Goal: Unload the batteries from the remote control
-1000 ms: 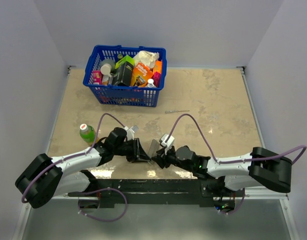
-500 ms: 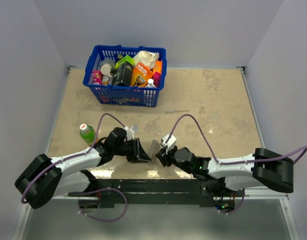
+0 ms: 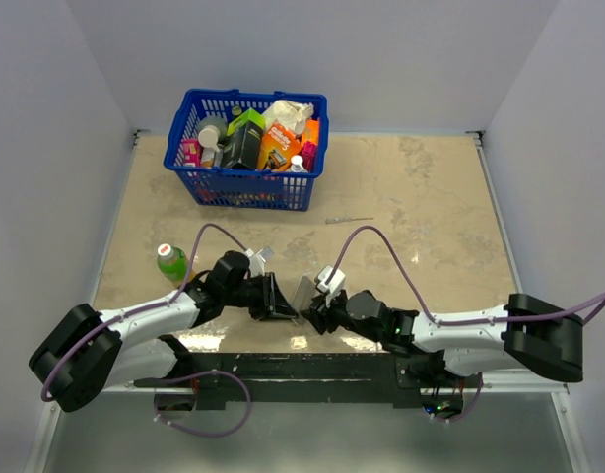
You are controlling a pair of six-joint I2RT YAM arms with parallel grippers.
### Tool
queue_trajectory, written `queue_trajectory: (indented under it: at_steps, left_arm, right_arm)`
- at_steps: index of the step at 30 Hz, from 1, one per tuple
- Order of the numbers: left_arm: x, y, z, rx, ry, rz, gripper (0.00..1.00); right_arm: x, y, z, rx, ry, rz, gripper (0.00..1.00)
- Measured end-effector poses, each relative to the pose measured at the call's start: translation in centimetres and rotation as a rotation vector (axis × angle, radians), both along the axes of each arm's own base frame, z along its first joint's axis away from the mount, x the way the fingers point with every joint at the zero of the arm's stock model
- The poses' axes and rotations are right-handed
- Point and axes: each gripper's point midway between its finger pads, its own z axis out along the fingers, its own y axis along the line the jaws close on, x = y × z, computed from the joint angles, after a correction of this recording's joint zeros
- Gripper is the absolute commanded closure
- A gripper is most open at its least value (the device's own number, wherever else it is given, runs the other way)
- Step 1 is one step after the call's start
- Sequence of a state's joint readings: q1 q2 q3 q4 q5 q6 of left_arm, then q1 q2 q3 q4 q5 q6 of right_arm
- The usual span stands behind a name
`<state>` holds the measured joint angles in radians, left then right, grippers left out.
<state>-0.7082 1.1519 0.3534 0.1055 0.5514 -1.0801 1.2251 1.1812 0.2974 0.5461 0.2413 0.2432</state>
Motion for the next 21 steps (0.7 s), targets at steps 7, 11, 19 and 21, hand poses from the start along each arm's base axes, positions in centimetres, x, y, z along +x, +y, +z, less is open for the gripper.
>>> queue_trajectory:
  at_steps: [7, 11, 19, 21]
  left_arm:
    - [-0.21, 0.24, -0.35, 0.017, 0.000, -0.009, 1.00]
    - [-0.22, 0.27, -0.39, 0.018, -0.004, -0.013, 1.00]
    - [-0.25, 0.25, -0.36, 0.016, -0.004, -0.015, 1.00]
    - [-0.29, 0.22, -0.30, 0.014, -0.003, -0.018, 1.00]
  right_arm:
    - [-0.25, 0.63, -0.78, -0.021, 0.019, 0.023, 0.52]
    - [-0.29, 0.66, -0.81, -0.021, 0.020, 0.026, 0.52]
    - [-0.66, 0.90, -0.58, -0.010, 0.026, 0.049, 0.54]
    - [-0.73, 0.96, -0.40, -0.004, 0.025, 0.054, 0.54]
